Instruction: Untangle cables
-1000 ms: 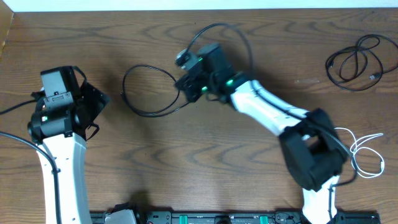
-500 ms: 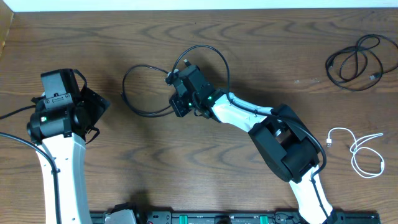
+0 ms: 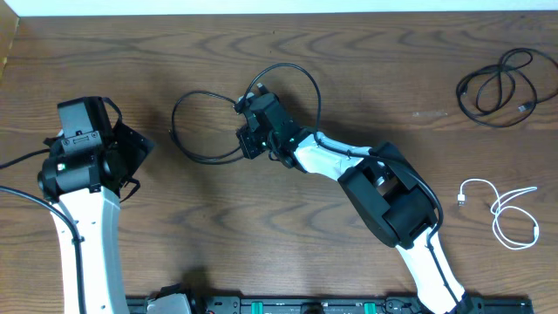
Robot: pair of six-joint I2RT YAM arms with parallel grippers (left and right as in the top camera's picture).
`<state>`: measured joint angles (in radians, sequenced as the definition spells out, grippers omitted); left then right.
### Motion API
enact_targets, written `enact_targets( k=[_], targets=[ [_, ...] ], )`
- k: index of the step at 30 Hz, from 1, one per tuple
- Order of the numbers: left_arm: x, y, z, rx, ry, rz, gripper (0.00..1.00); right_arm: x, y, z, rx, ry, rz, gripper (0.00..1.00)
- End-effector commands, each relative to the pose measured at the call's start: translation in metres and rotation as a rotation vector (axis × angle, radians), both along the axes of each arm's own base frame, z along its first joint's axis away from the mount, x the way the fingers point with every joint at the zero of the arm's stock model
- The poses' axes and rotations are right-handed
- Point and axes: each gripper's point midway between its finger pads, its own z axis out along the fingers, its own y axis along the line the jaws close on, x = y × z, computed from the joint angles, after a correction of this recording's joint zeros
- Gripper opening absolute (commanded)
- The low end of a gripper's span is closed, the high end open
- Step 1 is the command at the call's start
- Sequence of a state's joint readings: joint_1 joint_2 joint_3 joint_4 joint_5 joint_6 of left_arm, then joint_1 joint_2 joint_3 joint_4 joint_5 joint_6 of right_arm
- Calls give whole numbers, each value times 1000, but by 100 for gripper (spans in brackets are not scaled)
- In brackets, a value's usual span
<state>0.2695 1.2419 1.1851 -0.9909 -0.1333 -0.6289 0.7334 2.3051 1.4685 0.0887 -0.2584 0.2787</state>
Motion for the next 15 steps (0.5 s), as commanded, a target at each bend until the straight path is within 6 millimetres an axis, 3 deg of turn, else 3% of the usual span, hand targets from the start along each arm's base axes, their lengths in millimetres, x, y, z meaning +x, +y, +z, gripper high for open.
enact_targets(
  k=[1,3,11,15],
  targets=[
    [-2,2,0,2,3,12,100,-8,-18,-39,-91,70,-20,1],
    [-2,2,0,2,5,12,99,-6,-30,-40,-132,73,-35,1],
    [-2,2,0,2,5,12,100,43,-151,-27,-446,30,-277,1],
    [-2,2,0,2,5,12,100,61,-194,-26,-496,26,-301,1]
  ],
)
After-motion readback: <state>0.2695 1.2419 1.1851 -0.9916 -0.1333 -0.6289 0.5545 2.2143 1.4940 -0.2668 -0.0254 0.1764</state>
